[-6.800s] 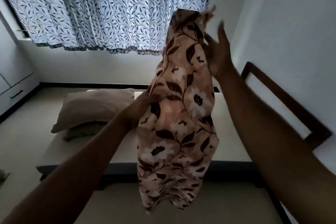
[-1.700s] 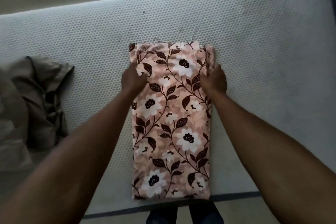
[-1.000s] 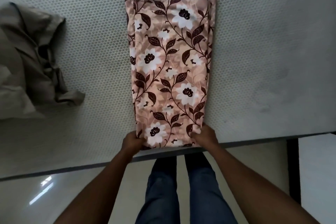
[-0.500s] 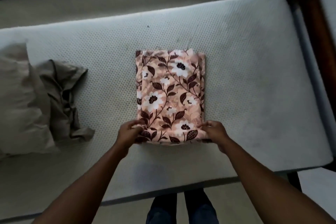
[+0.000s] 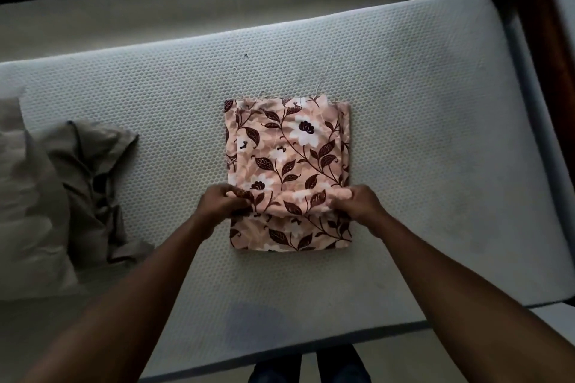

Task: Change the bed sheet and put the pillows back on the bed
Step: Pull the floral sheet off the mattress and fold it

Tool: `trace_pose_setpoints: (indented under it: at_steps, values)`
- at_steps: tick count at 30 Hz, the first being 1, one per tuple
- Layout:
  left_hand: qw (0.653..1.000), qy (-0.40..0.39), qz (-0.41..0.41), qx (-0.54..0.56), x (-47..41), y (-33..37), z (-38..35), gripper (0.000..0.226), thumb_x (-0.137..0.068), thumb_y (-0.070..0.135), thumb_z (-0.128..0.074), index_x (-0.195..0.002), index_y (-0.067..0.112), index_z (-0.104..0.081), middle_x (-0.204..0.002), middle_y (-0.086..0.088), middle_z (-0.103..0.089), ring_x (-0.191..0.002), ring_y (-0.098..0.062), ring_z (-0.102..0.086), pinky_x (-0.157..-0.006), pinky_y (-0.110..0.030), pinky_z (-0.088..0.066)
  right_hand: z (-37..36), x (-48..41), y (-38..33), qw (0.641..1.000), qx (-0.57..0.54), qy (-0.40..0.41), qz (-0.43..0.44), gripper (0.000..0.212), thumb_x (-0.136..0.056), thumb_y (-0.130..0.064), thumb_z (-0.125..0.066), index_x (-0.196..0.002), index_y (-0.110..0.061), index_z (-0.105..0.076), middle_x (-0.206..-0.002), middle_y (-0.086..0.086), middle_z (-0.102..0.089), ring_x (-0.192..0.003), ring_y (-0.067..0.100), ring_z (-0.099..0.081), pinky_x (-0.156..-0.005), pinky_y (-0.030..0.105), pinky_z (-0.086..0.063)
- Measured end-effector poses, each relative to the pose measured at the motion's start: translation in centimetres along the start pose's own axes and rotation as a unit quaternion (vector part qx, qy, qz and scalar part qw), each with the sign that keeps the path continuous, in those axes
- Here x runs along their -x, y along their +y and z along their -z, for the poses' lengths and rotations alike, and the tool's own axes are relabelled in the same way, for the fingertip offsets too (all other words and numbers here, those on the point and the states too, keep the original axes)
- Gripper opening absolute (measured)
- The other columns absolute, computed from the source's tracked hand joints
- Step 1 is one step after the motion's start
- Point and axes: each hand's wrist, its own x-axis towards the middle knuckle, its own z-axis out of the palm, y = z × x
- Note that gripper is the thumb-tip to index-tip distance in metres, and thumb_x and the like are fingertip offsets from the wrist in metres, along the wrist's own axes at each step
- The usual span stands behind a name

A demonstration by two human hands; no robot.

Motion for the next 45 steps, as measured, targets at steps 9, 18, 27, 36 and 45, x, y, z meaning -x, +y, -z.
trace_pose_setpoints:
  at_steps: [9,18,27,36,45]
  values:
    - [0.969,0.081,-0.151,0.177,-6.1,14.8,2.3,0.042,-0.089,0.025,-0.066,-0.128,0.012,-0.061,-0.098,-0.005,-0.073,-0.085,-0.023,-0.068,-0.072,-0.039,-0.055,4.5,-9.1,-13.8,0.982,-0.086,0.156,0.068,0.051,-0.071,-0.044,-0.072,-0.112,-0.015,-0.072,-0.101,0.006,-0.076,-0.080,0.020,-0.075,-0.061,0.041,-0.064]
    - [0.967,0.181,0.037,-0.174,-8.8,2.8,-1.2,0.064,-0.082,0.047,-0.073,-0.129,0.008,-0.051,-0.126,-0.019,-0.063,-0.117,-0.038,-0.060,-0.096,-0.048,-0.052,-0.8,-7.5,-5.1,0.981,0.103,0.154,-0.062,0.078,-0.080,-0.038,-0.076,-0.143,-0.007,-0.041,-0.141,0.020,-0.052,-0.129,0.039,-0.052,-0.105,0.041,-0.043]
    - [0.967,0.199,0.012,-0.162,-6.4,-4.4,-2.1,0.028,-0.082,0.039,-0.052,-0.087,0.014,-0.065,-0.085,-0.013,-0.071,-0.081,-0.034,-0.070,-0.073,-0.048,-0.061,-2.8,-5.0,1.9,0.988,0.039,0.143,-0.041,0.028,-0.093,-0.019,-0.068,-0.114,-0.001,-0.067,-0.103,0.011,-0.068,-0.076,0.018,-0.060,-0.052,0.017,-0.041]
    - [0.958,-0.006,0.191,-0.212,4.6,-13.8,-2.9,0.017,-0.092,0.022,-0.064,-0.086,0.007,-0.071,-0.083,-0.013,-0.073,-0.078,-0.030,-0.073,-0.068,-0.041,-0.061,-3.1,5.7,11.8,0.981,0.138,-0.058,-0.120,0.036,-0.090,-0.029,-0.072,-0.122,-0.013,-0.070,-0.111,0.006,-0.073,-0.098,0.024,-0.068,-0.085,0.034,-0.056]
    - [0.977,0.181,0.004,-0.109,-0.2,-8.9,-3.3,0.056,-0.085,0.063,-0.053,-0.126,0.025,-0.059,-0.117,-0.007,-0.069,-0.109,-0.030,-0.065,-0.094,-0.049,-0.054,-2.2,0.0,5.6,0.990,0.047,0.124,-0.050,0.044,-0.087,-0.041,-0.076,-0.117,-0.012,-0.062,-0.106,0.003,-0.069,-0.105,0.025,-0.065,-0.081,0.027,-0.041]
